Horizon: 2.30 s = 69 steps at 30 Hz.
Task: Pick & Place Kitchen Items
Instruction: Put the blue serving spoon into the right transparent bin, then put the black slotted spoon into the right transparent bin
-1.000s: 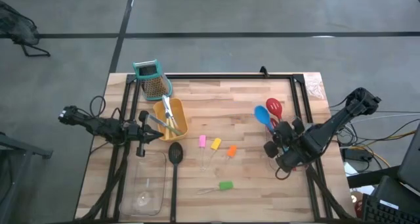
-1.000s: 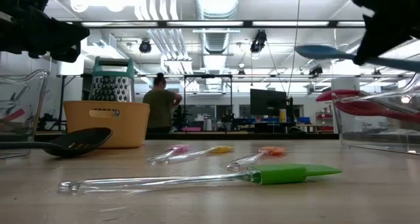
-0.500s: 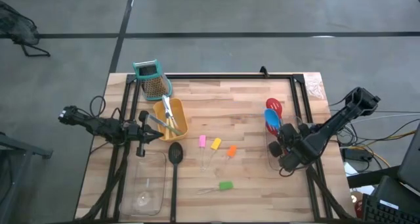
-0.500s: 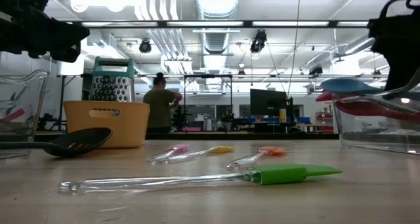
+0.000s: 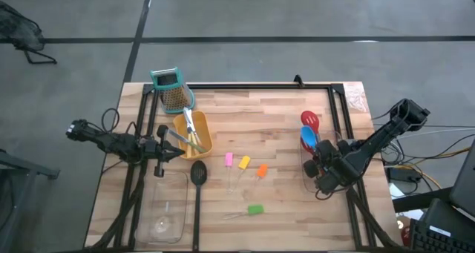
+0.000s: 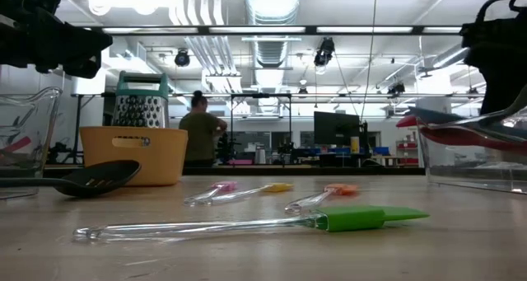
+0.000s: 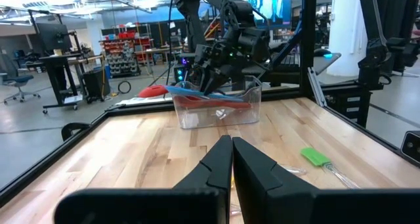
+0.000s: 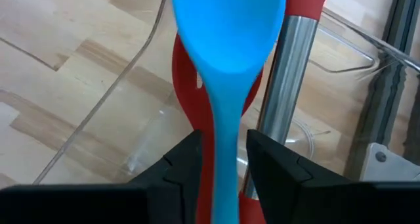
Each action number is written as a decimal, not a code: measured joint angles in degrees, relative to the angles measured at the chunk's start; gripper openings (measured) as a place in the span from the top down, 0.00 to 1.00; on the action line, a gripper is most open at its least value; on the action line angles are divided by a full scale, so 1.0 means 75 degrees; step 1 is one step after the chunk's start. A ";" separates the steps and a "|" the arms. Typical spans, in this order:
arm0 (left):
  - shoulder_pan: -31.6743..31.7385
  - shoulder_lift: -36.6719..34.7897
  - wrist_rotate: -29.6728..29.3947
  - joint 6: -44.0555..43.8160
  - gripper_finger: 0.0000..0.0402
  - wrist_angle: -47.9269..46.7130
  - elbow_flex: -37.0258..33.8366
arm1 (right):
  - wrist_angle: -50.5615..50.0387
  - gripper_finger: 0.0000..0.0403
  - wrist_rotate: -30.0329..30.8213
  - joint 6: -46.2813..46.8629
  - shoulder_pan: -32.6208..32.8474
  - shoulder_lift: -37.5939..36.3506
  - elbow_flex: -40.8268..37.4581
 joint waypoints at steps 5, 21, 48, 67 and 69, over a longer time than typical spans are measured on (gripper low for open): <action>0.0001 -0.0003 0.0001 -0.0002 0.95 0.0000 0.0000 | 0.0006 0.63 0.0027 -0.0043 0.0000 -0.0007 0.0144; 0.0001 -0.0002 -0.0001 -0.0001 0.95 0.0000 0.0000 | 0.0403 0.51 0.1505 -0.1404 -0.0003 -0.0007 0.1807; 0.0001 -0.0003 0.0001 -0.0002 0.95 0.0000 0.0000 | 0.5319 0.66 0.1960 -0.5968 -0.0165 0.1338 0.2062; 0.0001 0.0000 -0.0001 0.0001 0.95 0.0000 -0.0003 | 0.5649 0.80 0.0508 -0.8633 -0.0533 0.3423 0.3554; 0.0001 0.0000 0.0001 -0.0001 0.95 -0.0001 -0.0002 | 0.5664 0.80 0.0399 -0.9112 -0.0536 0.3781 0.3846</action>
